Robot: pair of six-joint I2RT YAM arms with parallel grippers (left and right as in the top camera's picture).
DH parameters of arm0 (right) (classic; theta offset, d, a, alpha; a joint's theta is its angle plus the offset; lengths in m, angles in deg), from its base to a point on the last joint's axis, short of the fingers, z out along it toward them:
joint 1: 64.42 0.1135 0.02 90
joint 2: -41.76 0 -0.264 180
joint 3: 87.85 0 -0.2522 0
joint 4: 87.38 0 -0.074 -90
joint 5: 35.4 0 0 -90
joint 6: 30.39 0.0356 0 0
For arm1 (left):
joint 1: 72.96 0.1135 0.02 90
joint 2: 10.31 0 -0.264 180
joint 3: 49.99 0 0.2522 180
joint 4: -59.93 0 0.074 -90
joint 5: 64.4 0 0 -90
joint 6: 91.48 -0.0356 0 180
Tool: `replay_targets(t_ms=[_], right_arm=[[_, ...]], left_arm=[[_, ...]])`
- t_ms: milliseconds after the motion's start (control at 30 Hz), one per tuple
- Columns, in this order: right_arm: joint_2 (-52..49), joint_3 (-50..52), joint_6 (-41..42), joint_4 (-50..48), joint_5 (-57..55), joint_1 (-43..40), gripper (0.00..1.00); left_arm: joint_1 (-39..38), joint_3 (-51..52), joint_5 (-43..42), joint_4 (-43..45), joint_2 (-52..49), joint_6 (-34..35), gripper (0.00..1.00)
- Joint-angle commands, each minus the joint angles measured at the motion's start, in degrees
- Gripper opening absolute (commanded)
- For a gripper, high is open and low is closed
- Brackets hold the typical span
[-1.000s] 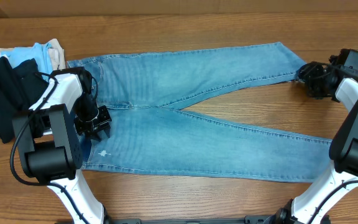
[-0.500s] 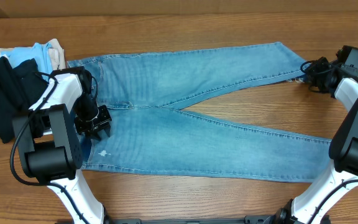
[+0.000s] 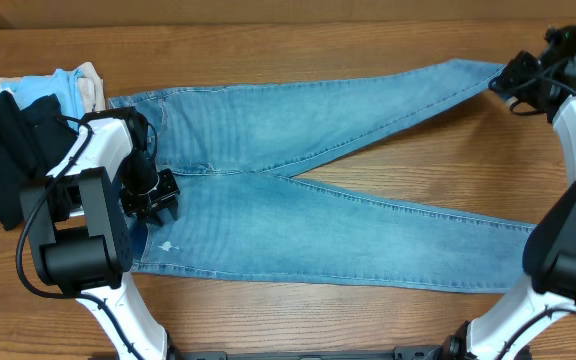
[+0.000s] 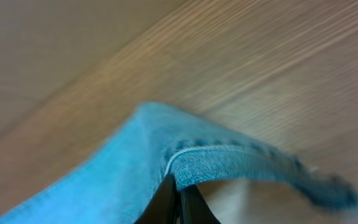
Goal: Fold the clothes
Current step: 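Grasp the upper leg hem with the right gripper and pull it right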
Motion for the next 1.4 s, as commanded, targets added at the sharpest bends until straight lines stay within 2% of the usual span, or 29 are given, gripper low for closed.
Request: replay_targets(t_ms=[0,67,100,400,567,767,867,1167,1367], right_arm=[[1.11,-0.46,-4.76,4.74,-18.78,0.00,0.07],[0.07,0.90,-4.79,8.81,-19.28,-0.87,0.56],[-0.17,1.29,-4.79,9.77,-19.32,-1.07,0.65],[-0.26,3.30,-2.38,12.83,-19.10,-4.59,0.66],[-0.66,3.30,1.11,12.13,-18.56,-7.19,0.76],[-4.90,3.30,1.33,6.60,2.91,-12.63,0.76],[-8.00,3.30,1.31,3.76,9.20,-13.33,0.76],[-15.54,3.30,1.40,-4.07,12.98,-11.28,0.76],[-19.06,3.30,6.73,-13.33,12.17,-9.88,0.71]], left_arm=[[-0.44,-1.01,-0.42,0.02,0.48,-1.09,0.32],[-0.44,-1.01,-0.42,0.00,0.48,-1.33,0.32],[-0.44,-1.01,-0.42,0.00,0.48,-1.33,0.32],[-0.44,-1.01,-0.42,-0.07,0.48,-1.53,0.33],[-0.44,-1.01,-0.42,-0.26,0.48,-1.53,0.32],[-0.44,-1.01,-0.42,-0.26,0.48,-1.77,0.33],[-0.44,-1.01,-0.42,-0.24,0.48,-1.75,0.33],[-0.44,-1.01,-0.42,0.83,0.48,-1.95,0.33],[-0.44,-1.01,-0.44,0.87,0.48,-1.97,0.34]])
